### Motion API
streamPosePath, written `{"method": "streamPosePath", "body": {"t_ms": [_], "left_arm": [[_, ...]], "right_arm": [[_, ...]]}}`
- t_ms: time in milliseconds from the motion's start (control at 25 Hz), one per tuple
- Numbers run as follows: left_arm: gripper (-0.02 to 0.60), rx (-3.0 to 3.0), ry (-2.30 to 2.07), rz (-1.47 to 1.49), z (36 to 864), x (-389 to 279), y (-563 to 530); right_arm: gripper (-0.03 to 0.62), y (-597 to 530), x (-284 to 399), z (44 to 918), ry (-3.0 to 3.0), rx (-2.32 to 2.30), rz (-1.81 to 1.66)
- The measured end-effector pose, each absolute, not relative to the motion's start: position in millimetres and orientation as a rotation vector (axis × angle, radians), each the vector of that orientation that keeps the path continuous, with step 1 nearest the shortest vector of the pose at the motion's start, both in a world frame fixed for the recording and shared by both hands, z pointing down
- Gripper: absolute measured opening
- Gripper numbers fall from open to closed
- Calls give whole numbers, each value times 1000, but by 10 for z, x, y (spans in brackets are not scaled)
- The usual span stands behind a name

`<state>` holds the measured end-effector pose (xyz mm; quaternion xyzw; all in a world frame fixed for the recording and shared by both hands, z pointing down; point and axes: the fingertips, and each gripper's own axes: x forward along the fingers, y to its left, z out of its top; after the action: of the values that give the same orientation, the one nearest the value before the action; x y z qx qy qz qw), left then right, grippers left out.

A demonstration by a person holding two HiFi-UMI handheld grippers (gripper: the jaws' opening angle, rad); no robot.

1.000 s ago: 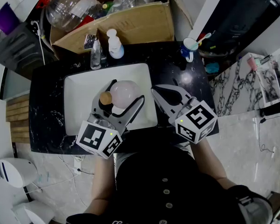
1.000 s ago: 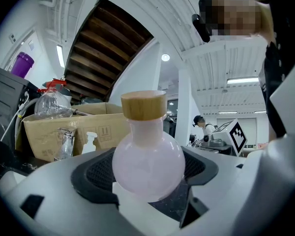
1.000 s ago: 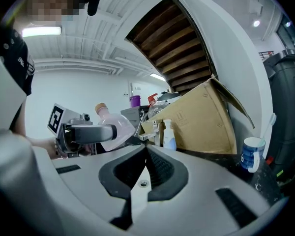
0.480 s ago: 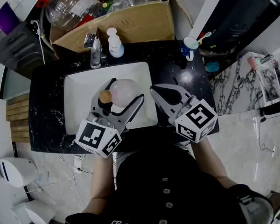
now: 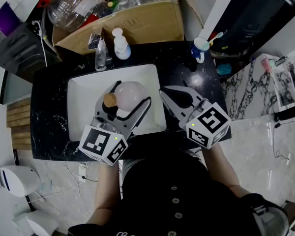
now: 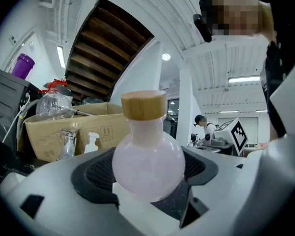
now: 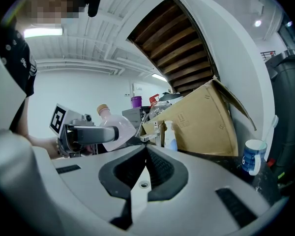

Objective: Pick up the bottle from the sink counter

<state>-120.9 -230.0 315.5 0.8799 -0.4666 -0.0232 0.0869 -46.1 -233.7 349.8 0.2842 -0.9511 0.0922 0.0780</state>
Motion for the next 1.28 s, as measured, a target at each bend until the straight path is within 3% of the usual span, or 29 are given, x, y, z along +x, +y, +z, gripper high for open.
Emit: {"method": "streamPosePath", "body": {"t_ms": [1280], "left_arm": [[394, 2629, -1382, -9, 3207, -1180, -2322]], "right_arm": [[0, -2327, -426, 3497, -2857, 868, 294]]}}
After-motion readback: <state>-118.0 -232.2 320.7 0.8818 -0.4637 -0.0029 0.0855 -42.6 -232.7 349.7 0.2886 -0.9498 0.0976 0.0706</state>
